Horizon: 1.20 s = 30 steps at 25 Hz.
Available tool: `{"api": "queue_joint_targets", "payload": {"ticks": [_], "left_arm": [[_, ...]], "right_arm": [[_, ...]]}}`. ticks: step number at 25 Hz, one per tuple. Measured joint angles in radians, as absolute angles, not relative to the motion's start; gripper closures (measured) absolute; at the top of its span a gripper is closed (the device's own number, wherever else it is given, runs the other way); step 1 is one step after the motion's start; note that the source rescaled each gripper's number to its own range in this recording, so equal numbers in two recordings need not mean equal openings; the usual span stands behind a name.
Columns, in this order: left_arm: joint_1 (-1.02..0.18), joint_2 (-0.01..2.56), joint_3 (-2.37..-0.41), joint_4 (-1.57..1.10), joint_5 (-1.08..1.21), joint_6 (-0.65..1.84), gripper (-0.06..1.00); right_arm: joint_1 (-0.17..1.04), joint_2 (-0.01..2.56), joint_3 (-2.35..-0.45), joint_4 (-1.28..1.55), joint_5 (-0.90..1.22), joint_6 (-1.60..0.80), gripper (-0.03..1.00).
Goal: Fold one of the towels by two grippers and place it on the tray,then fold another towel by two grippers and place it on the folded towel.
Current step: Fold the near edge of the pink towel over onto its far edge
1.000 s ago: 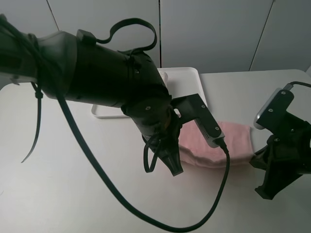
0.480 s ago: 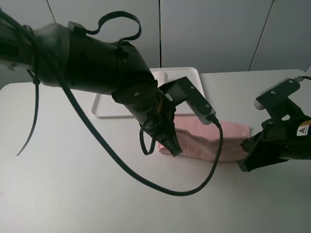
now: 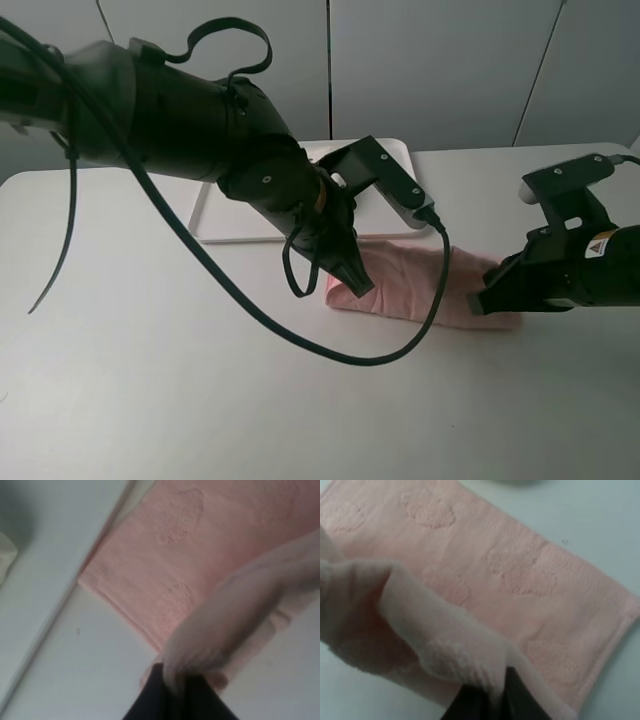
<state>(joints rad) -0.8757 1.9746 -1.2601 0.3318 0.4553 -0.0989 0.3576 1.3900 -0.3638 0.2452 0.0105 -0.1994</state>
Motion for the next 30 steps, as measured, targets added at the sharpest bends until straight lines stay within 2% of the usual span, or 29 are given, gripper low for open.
{"api": "queue_joint_targets", "payload": {"ticks": [4,12,20,23,24,26,28,29,30], "left_arm": [[-0.863,2.03,-1.284,0.332,0.459,-0.099,0.94],[-0.857,2.048,-1.345,0.332,0.459,-0.099,0.94],[-0.839,2.069,-1.349,0.341,0.449,-0.126,0.94],[-0.811,2.072,-1.349,0.347,0.428,-0.16,0.87],[-0.806,2.072,-1.349,0.348,0.426,-0.165,0.79],[-0.789,2.072,-1.349,0.354,0.426,-0.171,0.52],[-0.787,2.072,-1.349,0.356,0.436,-0.177,0.14],[-0.787,2.072,-1.349,0.356,0.443,-0.19,0.03],[-0.787,2.072,-1.349,0.356,0.449,-0.197,0.0]], "right_arm": [[0.308,1.422,-0.39,0.299,0.01,-0.194,0.96],[0.3,1.454,-0.404,0.302,0.0,-0.194,0.96],[0.3,1.512,-0.404,0.359,-0.136,-0.22,0.96],[0.3,1.516,-0.404,0.359,-0.156,-0.259,0.95],[0.3,1.518,-0.404,0.359,-0.163,-0.28,0.89],[0.3,1.521,-0.404,0.359,-0.17,-0.319,0.68],[0.3,1.521,-0.404,0.381,-0.182,-0.336,0.3],[0.3,1.521,-0.404,0.409,-0.19,-0.34,0.12],[0.3,1.521,-0.404,0.442,-0.195,-0.346,0.04]]}}
